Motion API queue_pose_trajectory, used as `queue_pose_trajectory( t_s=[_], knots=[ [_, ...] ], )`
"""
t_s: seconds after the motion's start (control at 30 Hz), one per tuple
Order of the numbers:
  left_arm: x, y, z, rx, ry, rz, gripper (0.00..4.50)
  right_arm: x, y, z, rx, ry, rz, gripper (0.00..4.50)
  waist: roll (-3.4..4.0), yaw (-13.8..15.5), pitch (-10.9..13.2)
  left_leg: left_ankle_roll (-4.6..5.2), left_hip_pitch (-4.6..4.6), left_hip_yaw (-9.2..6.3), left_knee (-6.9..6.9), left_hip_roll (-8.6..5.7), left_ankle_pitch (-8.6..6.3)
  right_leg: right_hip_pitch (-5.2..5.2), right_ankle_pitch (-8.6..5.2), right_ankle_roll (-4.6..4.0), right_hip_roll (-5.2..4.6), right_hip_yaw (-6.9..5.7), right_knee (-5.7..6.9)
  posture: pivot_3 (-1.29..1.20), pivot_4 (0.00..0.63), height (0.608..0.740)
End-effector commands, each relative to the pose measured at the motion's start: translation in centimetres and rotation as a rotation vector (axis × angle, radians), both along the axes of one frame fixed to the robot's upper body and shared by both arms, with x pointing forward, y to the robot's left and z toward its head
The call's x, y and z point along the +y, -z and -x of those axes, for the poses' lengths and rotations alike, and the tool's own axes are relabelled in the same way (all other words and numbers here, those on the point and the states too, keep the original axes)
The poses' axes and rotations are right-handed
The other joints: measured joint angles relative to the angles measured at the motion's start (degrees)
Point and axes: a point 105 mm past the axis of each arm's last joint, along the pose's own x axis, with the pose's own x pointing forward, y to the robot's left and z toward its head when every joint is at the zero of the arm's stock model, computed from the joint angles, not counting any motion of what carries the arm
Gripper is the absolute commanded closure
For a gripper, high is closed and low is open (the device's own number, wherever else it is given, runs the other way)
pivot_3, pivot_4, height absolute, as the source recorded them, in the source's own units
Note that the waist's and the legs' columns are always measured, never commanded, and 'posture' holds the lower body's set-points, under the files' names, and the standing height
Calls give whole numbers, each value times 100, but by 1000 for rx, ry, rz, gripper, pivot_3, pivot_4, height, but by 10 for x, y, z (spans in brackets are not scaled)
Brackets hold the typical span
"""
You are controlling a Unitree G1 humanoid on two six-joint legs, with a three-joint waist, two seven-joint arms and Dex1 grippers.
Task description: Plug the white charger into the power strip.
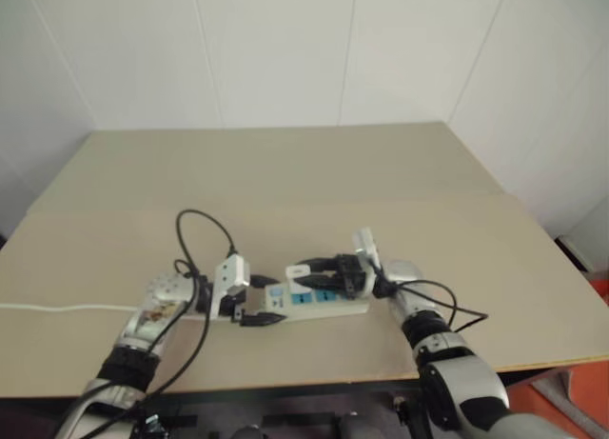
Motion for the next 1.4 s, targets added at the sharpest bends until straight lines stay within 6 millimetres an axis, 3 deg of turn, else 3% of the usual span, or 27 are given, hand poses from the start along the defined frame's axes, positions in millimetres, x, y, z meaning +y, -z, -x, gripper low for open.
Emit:
queue_pose_trajectory(
  t_s=[0.03, 0.17, 0.63, 0.8, 1.2, 1.4],
  knots=[
    [-3, -6, 2, -29, 28, 7, 1229, -6, 30, 7, 80, 1, 81, 3375, 0, -2, 0, 0, 11, 0, -3, 0, 0, 11, -1, -1, 0, -1, 0, 0, 150, 740],
    [-3, -6, 2, -28, 30, 7, 1229, -9, 36, 11, 146, -42, 103, 3375, 0, -8, 0, 0, 36, -4, -8, 2, -1, 45, -3, -3, 0, -7, -7, 0, 150, 740],
    [-3, -5, 4, -10, 41, 0, 1229, -6, 66, 29, 129, -108, 235, 3375, -5, -10, -6, 0, 55, -5, -14, 3, -2, 58, -7, -7, 0, -8, -10, 0, 150, 740],
    [-3, -4, 5, -4, 36, -2, 1229, -4, 70, 30, 187, -125, 253, 3375, -6, -17, -10, 1, 83, -1, -22, 4, -3, 77, -12, -11, 0, -7, -12, 0, 150, 740],
    [-4, -3, 7, 5, 33, -1, 1229, -3, 76, 31, 147, -101, 271, 3375, -6, -26, -11, -2, 139, -3, -34, 6, -12, 136, -34, -14, 1, -9, -22, 0, 150, 740],
    [-5, -2, 8, 2, 34, -4, 1229, -5, 76, 33, 117, -113, 285, 1423, -37, -24, -33, -3, 148, -8, -40, 9, -13, 145, -37, -16, 1, -15, -28, 0, 150, 740]
  ],
)
